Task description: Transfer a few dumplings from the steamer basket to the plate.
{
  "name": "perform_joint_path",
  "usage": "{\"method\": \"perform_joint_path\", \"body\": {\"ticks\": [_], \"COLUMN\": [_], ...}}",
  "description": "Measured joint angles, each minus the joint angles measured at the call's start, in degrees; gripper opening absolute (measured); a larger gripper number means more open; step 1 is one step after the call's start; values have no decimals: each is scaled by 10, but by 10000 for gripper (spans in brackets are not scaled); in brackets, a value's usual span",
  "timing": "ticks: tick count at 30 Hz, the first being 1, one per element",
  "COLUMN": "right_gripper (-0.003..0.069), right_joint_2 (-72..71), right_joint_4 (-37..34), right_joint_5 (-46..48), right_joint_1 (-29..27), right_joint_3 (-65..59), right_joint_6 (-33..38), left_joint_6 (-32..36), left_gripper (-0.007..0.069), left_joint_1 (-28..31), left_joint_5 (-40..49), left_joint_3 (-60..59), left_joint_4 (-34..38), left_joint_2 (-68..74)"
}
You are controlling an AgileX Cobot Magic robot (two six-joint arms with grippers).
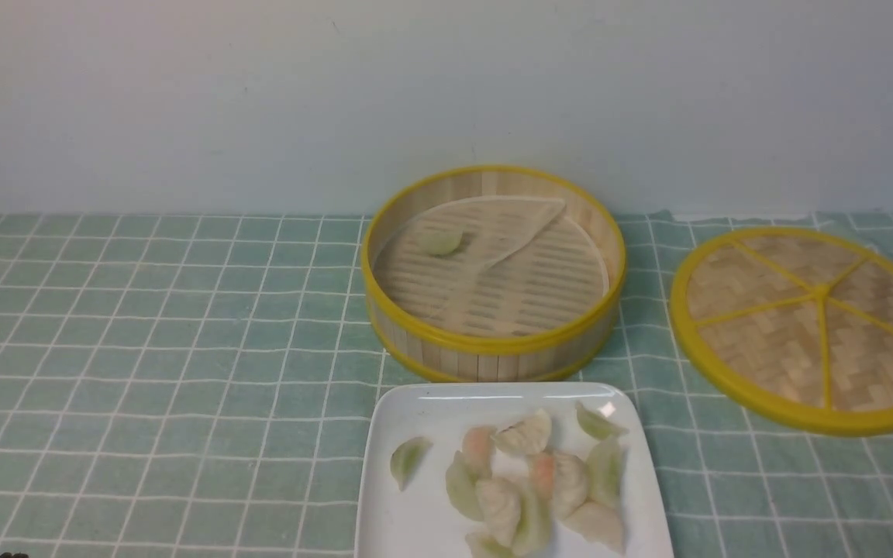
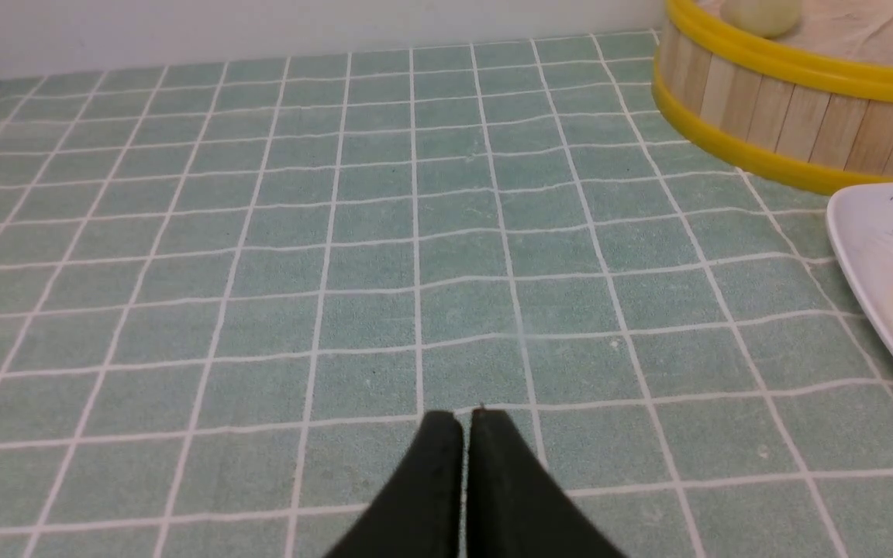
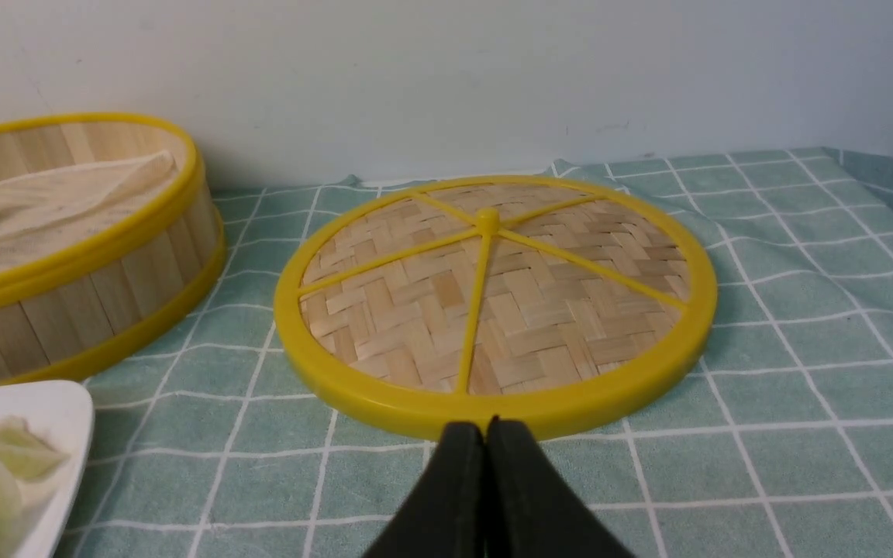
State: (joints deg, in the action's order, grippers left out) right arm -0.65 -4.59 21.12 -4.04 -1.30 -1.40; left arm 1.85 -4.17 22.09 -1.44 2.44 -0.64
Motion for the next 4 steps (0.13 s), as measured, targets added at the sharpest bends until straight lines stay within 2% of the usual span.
{"method": "perform_joint_path", "body": {"ticks": [4], "right_gripper": [-15], "right_joint_2": [0], "right_joint_4": [0], "right_joint_5": [0], "right_joint_1": [0], "right_joint_3": [0], "right_joint_6": [0], "left_joint_6": [0], "left_gripper": [-6], "left_joint_1": [0], "left_joint_5": [0], "left_joint_3": [0], "left_joint_4": [0], "left_joint_2": [0]}}
